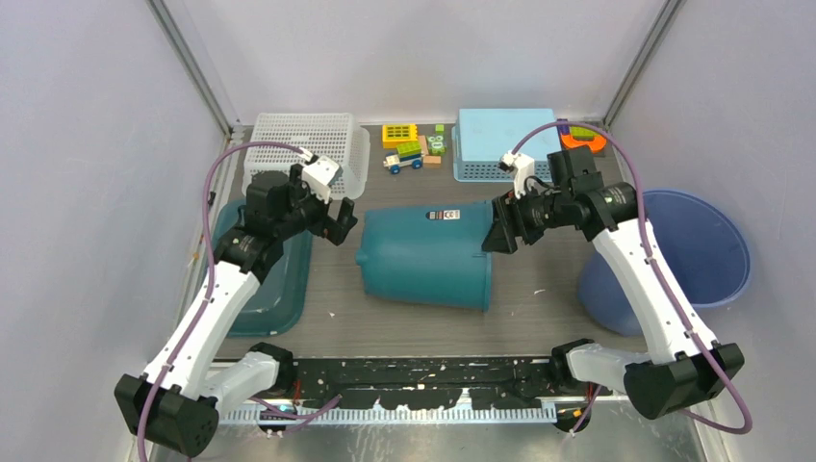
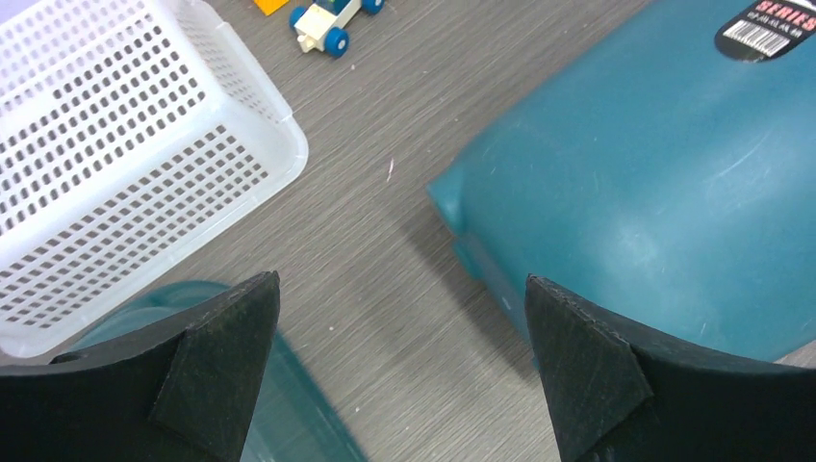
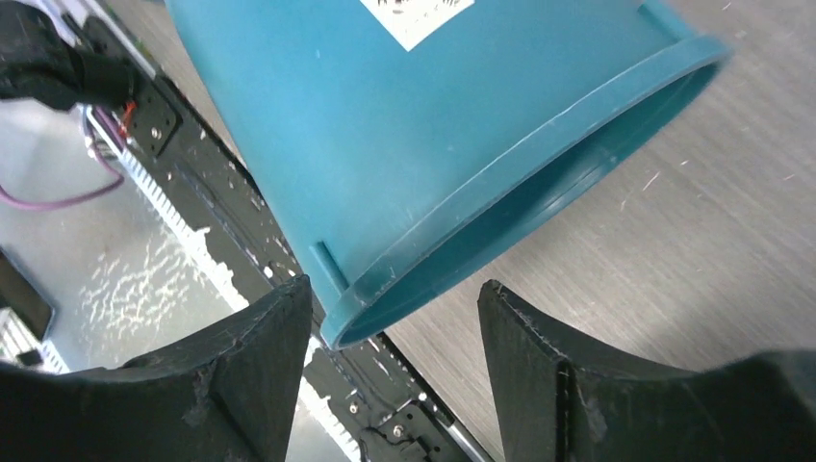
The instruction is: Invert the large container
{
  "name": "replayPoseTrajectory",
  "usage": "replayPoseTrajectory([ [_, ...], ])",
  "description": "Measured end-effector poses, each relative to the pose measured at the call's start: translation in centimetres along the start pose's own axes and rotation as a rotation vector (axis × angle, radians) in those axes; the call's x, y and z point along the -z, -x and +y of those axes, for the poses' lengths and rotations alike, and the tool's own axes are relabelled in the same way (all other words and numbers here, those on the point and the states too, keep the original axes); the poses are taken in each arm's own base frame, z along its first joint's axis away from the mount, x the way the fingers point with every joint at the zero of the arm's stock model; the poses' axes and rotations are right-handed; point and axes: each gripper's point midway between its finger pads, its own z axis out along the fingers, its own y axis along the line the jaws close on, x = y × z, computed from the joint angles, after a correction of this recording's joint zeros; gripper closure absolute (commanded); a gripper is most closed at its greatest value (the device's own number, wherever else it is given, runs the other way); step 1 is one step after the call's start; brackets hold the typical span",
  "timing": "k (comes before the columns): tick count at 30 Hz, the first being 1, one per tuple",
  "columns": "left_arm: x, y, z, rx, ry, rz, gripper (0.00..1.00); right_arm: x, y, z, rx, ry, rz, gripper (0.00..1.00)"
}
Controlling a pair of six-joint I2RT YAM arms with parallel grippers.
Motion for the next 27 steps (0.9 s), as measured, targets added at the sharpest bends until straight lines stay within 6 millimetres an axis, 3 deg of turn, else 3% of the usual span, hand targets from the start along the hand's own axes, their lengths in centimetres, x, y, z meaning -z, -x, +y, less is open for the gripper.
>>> replayPoseTrajectory([
  [6, -1.4, 0.0, -1.0, 0.044, -0.064, -0.013, 0.00, 2.1, 2.9, 0.1, -0.013, -0.085, -0.117, 0.30],
  [11, -2.1, -1.4, -2.2, 0.075, -0.120, -0.004, 0.00, 1.2, 4.3, -1.5, -0.089, -0.136, -0.131, 0.36],
  [20, -2.6, -2.7, -3.9, 0.096, -0.190, 0.012, 0.00, -2.1, 4.8, -4.7, -0.210, -0.191, -0.099, 0.62],
  [27, -2.6, -2.6, -4.2, 0.092, -0.204, 0.005, 0.00, -2.3, 5.5, -5.0, -0.234, -0.201, -0.115, 0.82],
])
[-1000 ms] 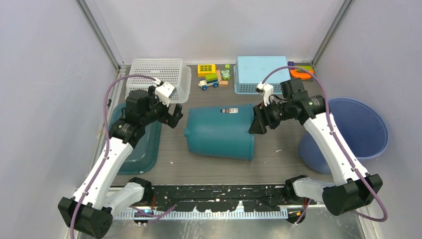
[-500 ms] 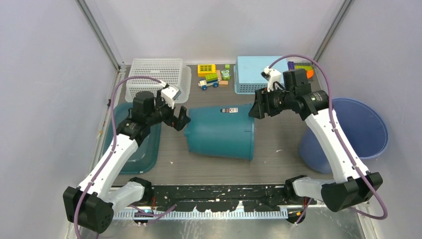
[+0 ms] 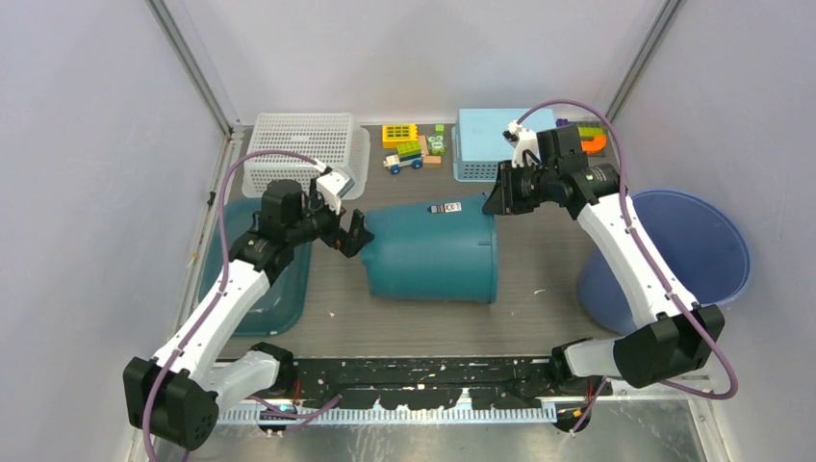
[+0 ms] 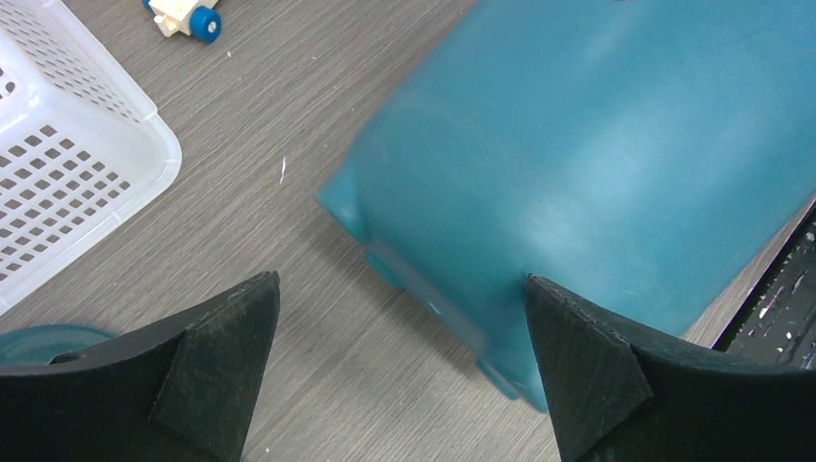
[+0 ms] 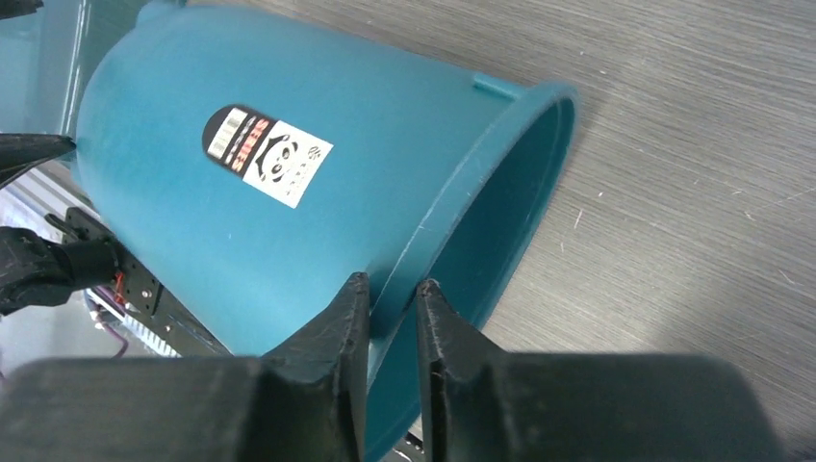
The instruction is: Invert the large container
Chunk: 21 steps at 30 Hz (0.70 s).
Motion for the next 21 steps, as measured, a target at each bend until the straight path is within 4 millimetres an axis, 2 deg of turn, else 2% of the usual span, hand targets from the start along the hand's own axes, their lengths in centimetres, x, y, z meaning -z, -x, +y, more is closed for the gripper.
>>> replayPoseTrajectory([
  [7, 0.5, -0.4, 0.4, 0.013, 0.035, 0.038, 0.00, 1.0, 0.0, 0.0, 0.022, -0.016, -0.020, 0.95],
  [13, 1.2, 0.0, 1.2, -0.014, 0.085, 0.054, 0.00, 1.3, -0.5, -0.2, 0.031, -0.036, -0.006, 0.98],
  [21, 2.3, -2.9, -0.6, -0.189, -0.043, 0.144, 0.00, 1.2, -0.5, -0.4, 0.044, -0.039, -0.008, 0.99],
])
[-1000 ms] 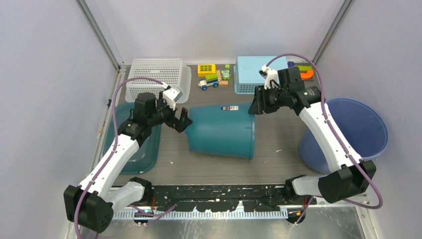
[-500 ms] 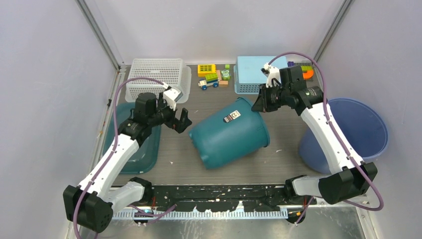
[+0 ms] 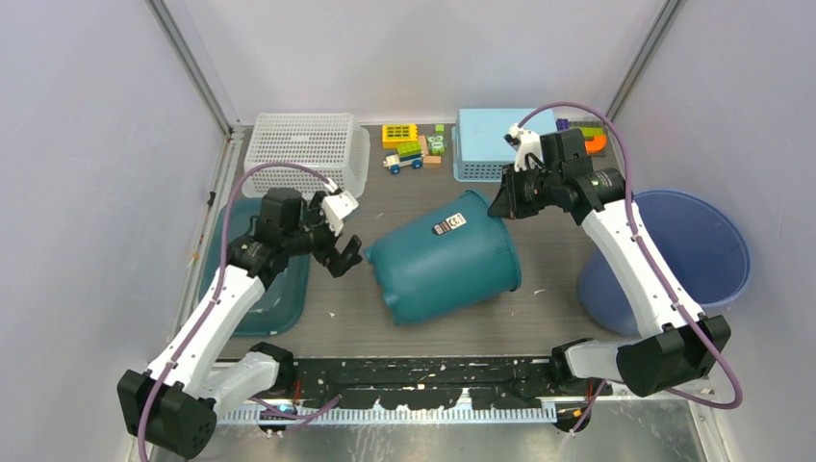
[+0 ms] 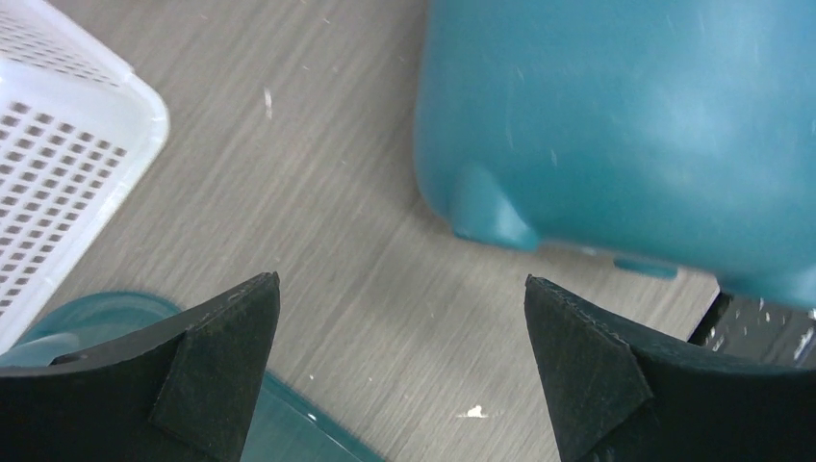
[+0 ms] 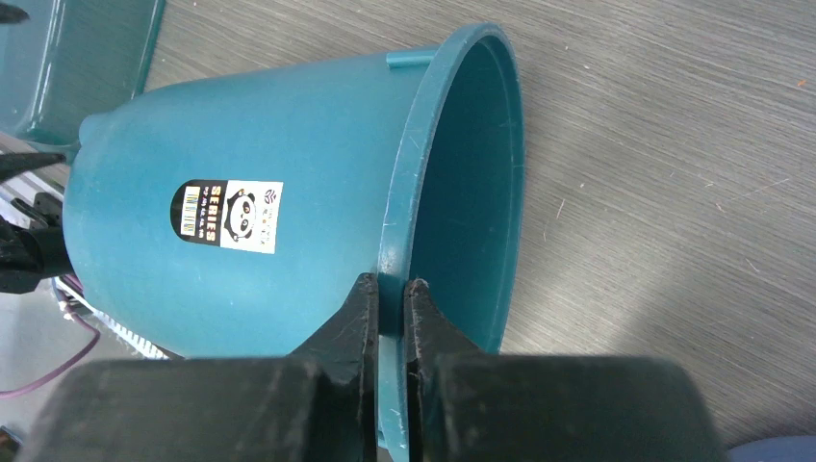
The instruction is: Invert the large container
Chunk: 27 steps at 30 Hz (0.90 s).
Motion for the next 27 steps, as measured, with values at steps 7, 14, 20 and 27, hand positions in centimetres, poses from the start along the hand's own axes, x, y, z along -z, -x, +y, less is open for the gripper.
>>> replayPoseTrajectory([
  [7, -1.1, -4.2, -1.7, -0.087, -0.095, 0.069, 0.03, -0.1, 0.1, 0.1, 0.008, 0.008, -0.006, 0.99],
  [14, -2.9, -5.7, -1.7, -0.128, -0.101, 0.071, 0.08, -0.2, 0.1, 0.3, 0.013, 0.022, -0.007, 0.99],
  [20, -4.6, -4.1, -1.2, -0.170, -0.074, 0.021, 0.18, -0.3, 0.2, 0.4, 0.023, 0.034, -0.007, 0.99],
  [27, -5.8, -4.7, -2.1, -0.161, -0.109, 0.049, 0.32, -0.4, 0.4, 0.1, 0.025, 0.031, -0.013, 0.99],
])
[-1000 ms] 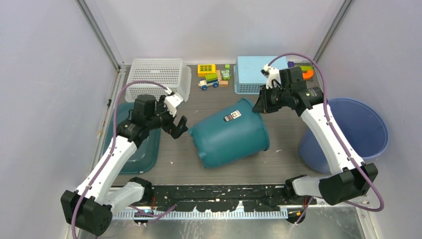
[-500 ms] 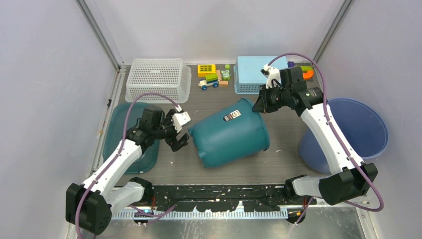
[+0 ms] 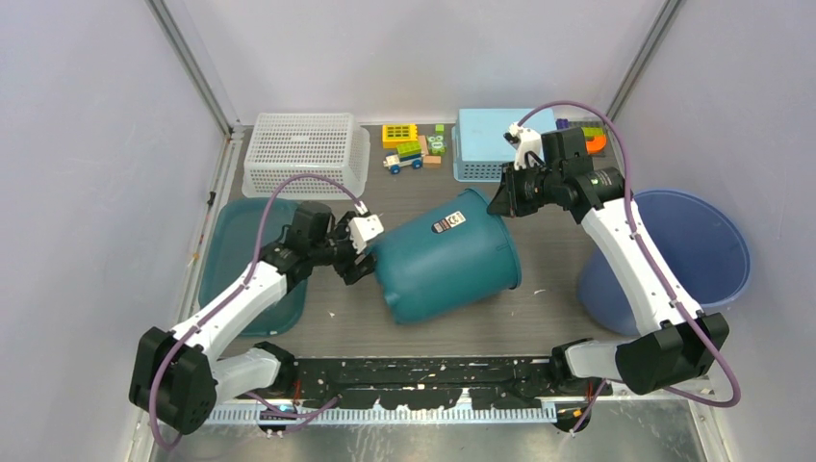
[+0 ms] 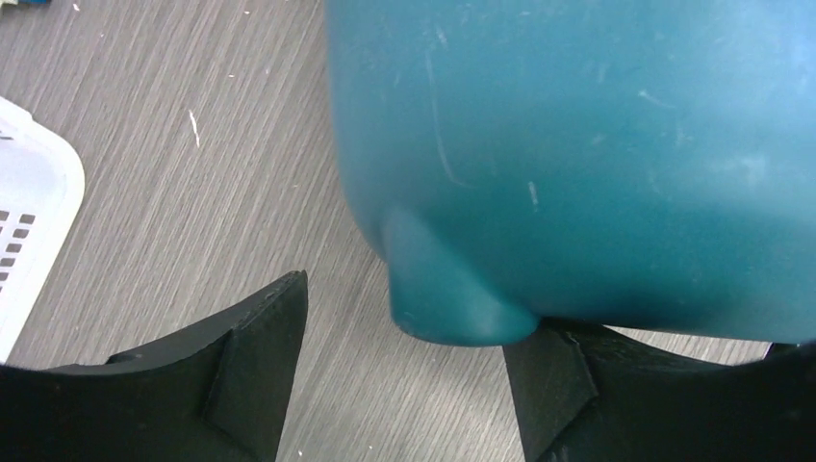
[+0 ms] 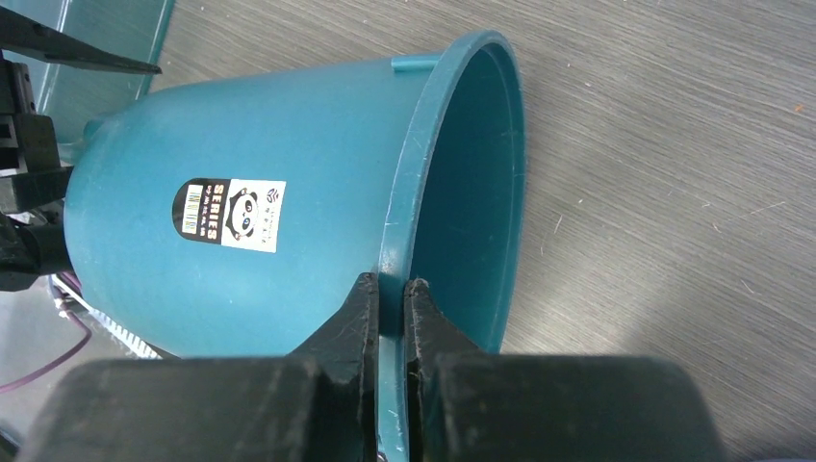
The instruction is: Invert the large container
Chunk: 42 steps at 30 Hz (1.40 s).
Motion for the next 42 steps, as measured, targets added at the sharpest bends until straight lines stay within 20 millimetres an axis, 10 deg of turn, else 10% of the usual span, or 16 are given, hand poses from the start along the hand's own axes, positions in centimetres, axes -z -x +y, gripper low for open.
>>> replayPoseTrajectory([
  [7, -0.3, 0.2, -1.3, -0.002, -0.048, -0.003, 0.60, -0.3, 0.1, -0.2, 0.009, 0.002, 0.003, 0.99],
  [42, 3.7, 4.9, -0.8, 0.226, 0.007, 0.047, 0.63, -1.1, 0.9, -1.2, -0.020, 0.036, 0.001, 0.99],
])
